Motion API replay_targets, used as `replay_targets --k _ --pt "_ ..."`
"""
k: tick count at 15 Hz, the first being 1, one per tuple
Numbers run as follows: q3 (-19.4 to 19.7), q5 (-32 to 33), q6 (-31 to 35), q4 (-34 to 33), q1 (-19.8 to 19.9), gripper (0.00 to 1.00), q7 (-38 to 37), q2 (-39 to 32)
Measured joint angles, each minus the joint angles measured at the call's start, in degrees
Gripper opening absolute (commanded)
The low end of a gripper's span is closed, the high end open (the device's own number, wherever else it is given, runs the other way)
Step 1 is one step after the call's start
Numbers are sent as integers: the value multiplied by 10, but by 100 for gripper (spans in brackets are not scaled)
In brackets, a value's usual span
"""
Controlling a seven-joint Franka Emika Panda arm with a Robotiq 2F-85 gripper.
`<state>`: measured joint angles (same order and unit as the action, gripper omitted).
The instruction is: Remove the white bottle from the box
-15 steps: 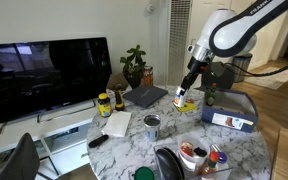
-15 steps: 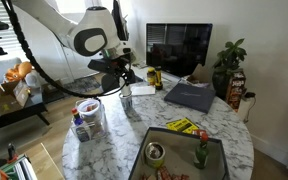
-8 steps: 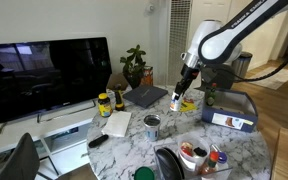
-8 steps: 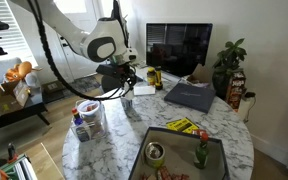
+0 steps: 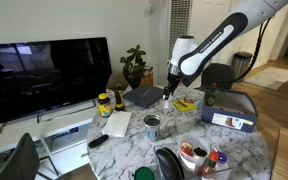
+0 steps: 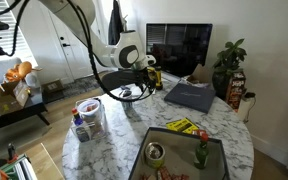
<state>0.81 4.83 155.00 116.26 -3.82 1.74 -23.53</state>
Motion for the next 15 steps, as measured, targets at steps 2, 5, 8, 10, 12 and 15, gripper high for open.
replay_targets --k 2,5,8,10,12,15 --pt "-11 -26 1 -34 5 56 -9 -28" --pt "-40 -67 1 -61 13 31 -9 -52" --pt "-41 -70 0 -66 13 31 -10 -55" --pt "-35 -66 -2 -84 9 31 -21 -68" --pt "-25 -58 -21 -127 2 31 -37 -98" --pt "0 -36 -78 -216 -17 31 -74 -157"
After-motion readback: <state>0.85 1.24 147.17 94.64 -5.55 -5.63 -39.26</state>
